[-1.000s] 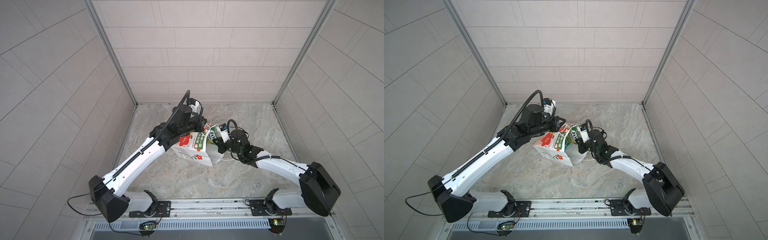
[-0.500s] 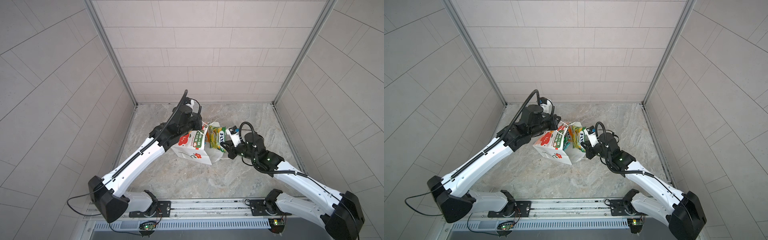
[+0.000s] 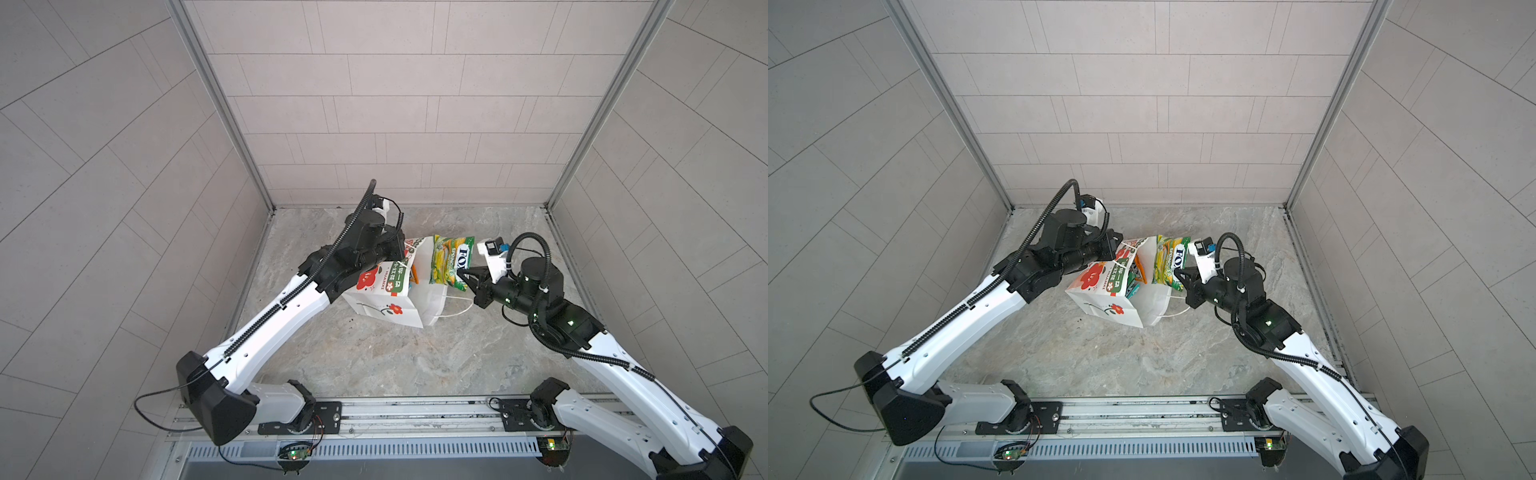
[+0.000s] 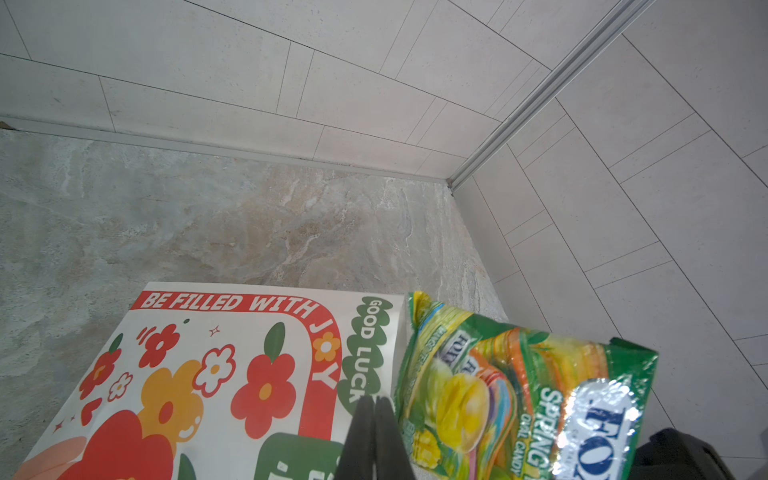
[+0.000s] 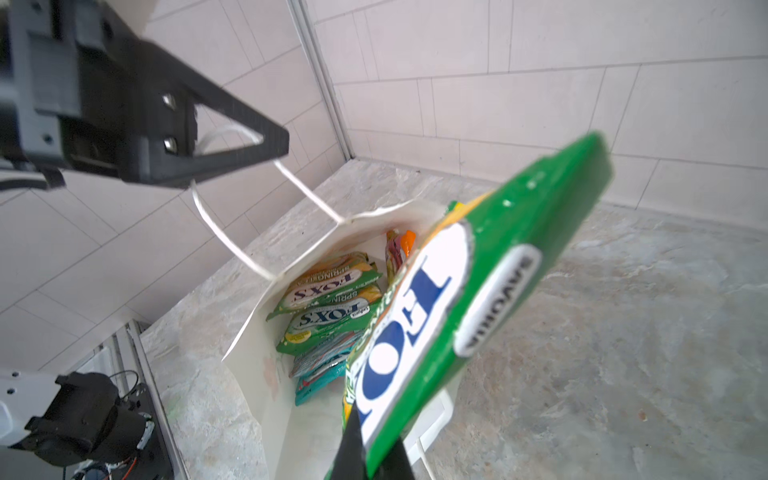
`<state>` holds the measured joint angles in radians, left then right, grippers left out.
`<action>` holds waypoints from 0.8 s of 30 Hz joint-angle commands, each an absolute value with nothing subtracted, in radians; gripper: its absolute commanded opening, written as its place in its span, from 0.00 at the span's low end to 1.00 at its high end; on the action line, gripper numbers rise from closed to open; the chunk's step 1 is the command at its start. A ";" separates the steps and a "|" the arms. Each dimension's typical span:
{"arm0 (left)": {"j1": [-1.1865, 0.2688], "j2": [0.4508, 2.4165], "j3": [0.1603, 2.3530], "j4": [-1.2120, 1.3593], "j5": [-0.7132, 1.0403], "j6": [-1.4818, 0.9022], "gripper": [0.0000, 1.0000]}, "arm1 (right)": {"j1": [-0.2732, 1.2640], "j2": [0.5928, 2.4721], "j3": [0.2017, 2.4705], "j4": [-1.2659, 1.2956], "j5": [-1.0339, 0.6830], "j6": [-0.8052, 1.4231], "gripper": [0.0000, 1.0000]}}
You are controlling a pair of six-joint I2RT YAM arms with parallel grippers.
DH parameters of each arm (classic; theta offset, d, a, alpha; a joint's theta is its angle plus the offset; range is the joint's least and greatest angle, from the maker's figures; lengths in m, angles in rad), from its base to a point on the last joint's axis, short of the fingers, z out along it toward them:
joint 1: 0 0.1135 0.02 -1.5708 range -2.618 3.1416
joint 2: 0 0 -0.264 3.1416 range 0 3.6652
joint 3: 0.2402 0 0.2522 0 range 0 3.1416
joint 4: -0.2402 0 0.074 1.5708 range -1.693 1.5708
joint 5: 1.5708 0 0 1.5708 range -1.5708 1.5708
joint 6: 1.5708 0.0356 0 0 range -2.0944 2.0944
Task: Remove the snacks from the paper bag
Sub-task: 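Pull the green FOXS packet out of the bag with the right gripper, then carry the green packet away from the bag and lower it to the table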
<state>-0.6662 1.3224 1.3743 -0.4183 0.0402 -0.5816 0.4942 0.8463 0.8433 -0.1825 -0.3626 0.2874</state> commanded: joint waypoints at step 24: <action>-0.670 1.251 1.396 -0.521 0.245 -0.431 0.00 | 0.134 1.236 1.014 -0.126 -0.464 0.281 0.00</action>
<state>-0.6662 1.2785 1.3834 -0.4961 0.2157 -0.4519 0.1421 1.1938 0.9680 -0.2432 -0.4034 0.2951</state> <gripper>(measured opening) 0.036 0.048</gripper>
